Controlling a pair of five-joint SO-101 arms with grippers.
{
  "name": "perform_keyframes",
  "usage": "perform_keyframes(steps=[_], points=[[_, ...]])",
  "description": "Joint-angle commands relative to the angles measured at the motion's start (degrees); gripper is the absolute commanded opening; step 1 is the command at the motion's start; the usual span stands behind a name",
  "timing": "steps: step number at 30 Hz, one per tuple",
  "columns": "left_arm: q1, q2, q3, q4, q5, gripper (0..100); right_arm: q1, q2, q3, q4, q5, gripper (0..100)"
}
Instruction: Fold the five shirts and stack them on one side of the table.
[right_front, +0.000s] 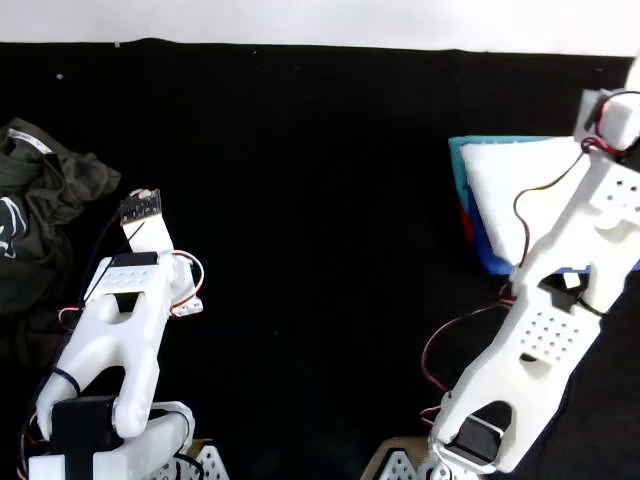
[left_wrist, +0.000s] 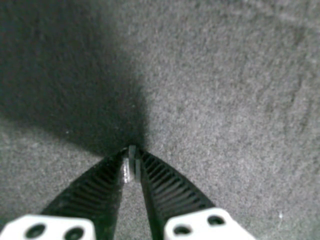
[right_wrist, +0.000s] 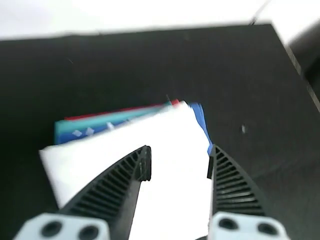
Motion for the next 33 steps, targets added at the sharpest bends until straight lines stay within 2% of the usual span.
perform_keyframes(steps=[1,3,6,10,16,20,25,31,33], points=[[-0.7,-0.1,0.5,-0.8,-0.4,1,-3.8,-8.3,-6.4,0.9,-0.5,18.0],[-0.7,-0.1,0.5,-0.8,-0.4,1,-5.4,-12.6,-3.9,1.0,-0.5,18.0],[-0.7,-0.1,0.5,-0.8,-0.4,1,-8.3,-22.8,7.6,1.0,-0.5,18.0],[-0.7,-0.1,0.5,-0.8,-0.4,1,-15.3,-41.7,33.5,0.8,-1.1,18.0],[-0.7,-0.1,0.5,-0.8,-0.4,1,-29.4,-63.1,76.2,-2.6,-6.5,18.0],[-0.7,-0.1,0.5,-0.8,-0.4,1,-36.0,-71.8,106.2,-14.2,-5.9,18.0],[-0.7,-0.1,0.5,-0.8,-0.4,1,-39.1,-82.2,139.7,-33.9,-1.0,18.0],[-0.8,-0.7,0.0,-0.4,-0.5,1,-39.2,-86.2,163.5,-51.8,0.2,18.0],[-3.2,-0.7,-1.3,2.4,-0.6,1,-38.8,-86.3,168.2,-56.9,0.2,18.0]])
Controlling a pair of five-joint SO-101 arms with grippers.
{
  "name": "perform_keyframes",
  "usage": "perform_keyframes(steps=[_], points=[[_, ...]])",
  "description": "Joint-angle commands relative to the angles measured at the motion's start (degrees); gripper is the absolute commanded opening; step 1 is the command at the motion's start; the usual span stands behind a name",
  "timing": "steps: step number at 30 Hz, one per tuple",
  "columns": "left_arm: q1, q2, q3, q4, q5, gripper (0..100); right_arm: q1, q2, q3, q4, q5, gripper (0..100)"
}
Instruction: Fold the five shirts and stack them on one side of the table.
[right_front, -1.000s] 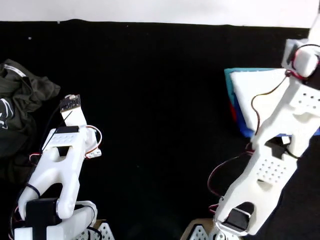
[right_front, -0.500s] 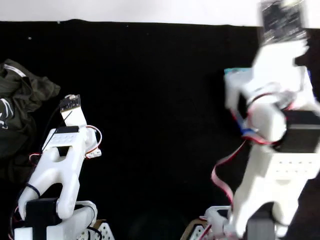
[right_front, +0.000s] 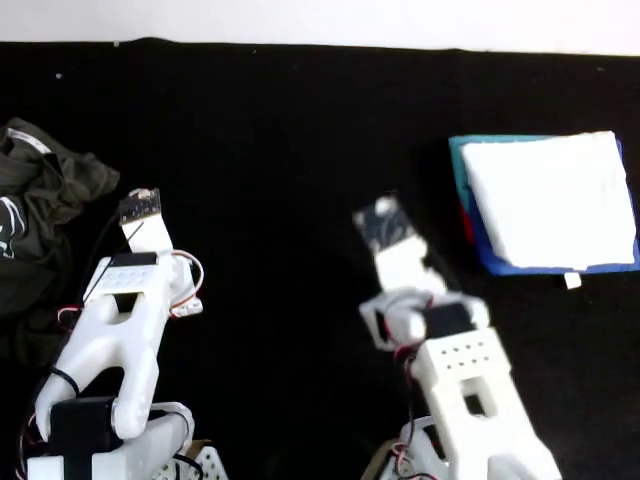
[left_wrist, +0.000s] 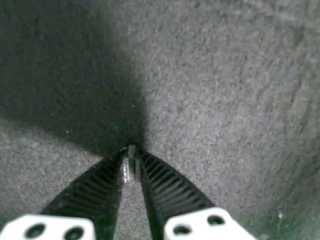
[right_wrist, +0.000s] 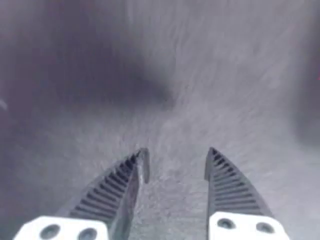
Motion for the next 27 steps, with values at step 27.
perform_keyframes(steps=[27], points=[[-50.6,32.4,-72.3,32.4,-16.3,20,-0.4,-2.0,20.7,-22.4,0.5,18.0]])
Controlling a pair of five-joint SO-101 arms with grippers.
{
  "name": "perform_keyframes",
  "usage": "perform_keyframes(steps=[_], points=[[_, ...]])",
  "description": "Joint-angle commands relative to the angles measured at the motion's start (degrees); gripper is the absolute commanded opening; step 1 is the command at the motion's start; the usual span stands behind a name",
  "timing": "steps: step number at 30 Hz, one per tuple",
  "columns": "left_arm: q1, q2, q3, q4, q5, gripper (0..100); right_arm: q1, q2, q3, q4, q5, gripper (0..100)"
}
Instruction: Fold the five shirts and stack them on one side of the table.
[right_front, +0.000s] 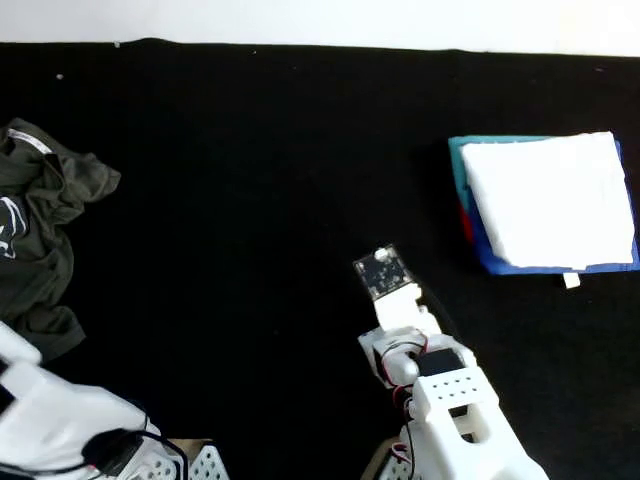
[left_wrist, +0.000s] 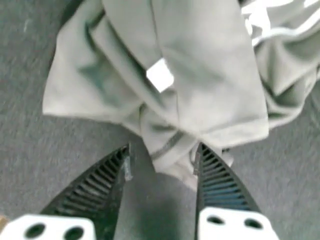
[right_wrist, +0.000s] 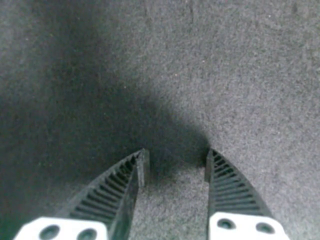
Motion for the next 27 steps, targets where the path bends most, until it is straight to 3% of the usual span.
perform_keyframes(steps=[1,14,18,19,27], points=[[0.0,5.5,-9.5,0.4,0.8,20,-0.3,-0.1,0.2,-1.3,0.5,18.0],[6.5,23.4,-15.7,0.3,0.8,20,-0.3,0.0,0.2,-1.3,0.5,18.0],[8.4,23.6,-16.6,0.9,0.9,6,-0.3,0.0,0.2,-1.3,0.5,18.0],[9.0,23.5,-17.2,1.7,1.0,0,-0.3,0.0,0.2,-1.3,0.5,18.0],[15.1,15.4,-30.0,16.6,7.4,1,-0.3,0.0,0.2,-1.3,0.5,18.0]])
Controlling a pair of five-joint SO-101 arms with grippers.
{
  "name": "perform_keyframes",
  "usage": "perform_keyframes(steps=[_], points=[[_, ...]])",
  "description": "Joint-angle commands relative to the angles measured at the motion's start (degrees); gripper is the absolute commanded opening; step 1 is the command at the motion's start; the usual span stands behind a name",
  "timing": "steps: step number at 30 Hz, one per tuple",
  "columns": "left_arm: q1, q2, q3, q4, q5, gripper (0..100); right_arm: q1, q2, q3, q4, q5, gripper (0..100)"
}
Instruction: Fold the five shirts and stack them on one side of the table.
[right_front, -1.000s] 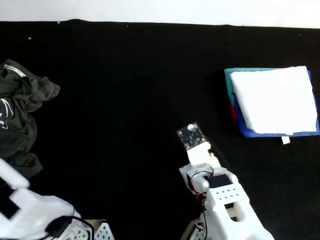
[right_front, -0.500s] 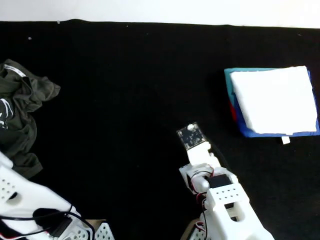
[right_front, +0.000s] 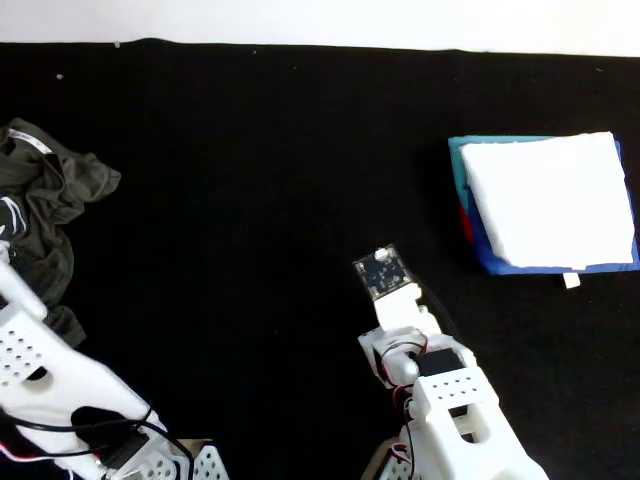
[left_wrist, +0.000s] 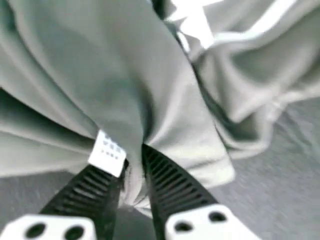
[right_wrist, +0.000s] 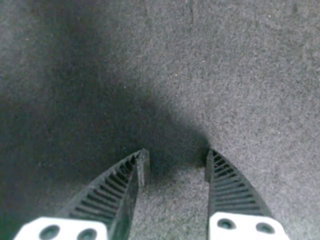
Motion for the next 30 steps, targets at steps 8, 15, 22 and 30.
perform_keyframes(steps=[8,15,22,30], points=[[18.4,-22.9,-14.7,14.6,2.5,1,-0.3,0.0,0.2,-1.3,0.5,18.0],[37.0,-37.9,-14.8,14.4,2.5,1,-0.3,0.0,0.2,-1.4,0.5,18.0],[56.5,-51.6,-14.8,6.1,2.5,1,-0.3,0.0,0.2,-1.4,0.5,18.0],[61.1,-56.0,-14.4,1.4,4.5,1,-0.3,-0.2,0.4,-1.4,0.5,18.0]])
